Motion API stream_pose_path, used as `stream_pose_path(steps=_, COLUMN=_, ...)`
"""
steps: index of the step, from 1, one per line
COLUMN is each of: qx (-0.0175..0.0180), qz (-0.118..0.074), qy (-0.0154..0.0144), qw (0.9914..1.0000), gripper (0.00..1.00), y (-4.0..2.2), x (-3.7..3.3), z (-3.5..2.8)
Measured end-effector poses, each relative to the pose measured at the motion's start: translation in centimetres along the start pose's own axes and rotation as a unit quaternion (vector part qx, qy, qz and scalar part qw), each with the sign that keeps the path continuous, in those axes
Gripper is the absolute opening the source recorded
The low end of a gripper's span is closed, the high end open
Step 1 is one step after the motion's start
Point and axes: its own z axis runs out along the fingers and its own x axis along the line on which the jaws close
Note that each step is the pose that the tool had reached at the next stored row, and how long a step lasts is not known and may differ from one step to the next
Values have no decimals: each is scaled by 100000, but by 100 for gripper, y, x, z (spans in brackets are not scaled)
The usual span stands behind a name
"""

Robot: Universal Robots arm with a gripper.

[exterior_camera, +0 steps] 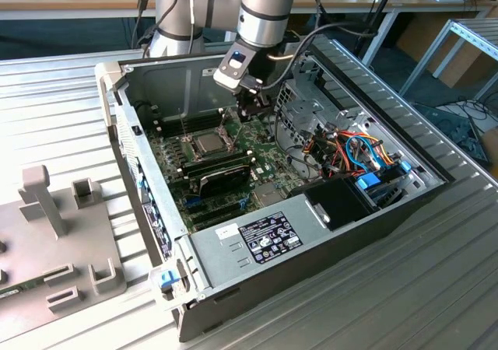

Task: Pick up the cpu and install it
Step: 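Close the cpu cover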

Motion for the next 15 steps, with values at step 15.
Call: stream_pose_path(steps=15, qx=-469, qz=25, qy=-4, qw=99999, gripper=11, y=-724, x=18, z=17)
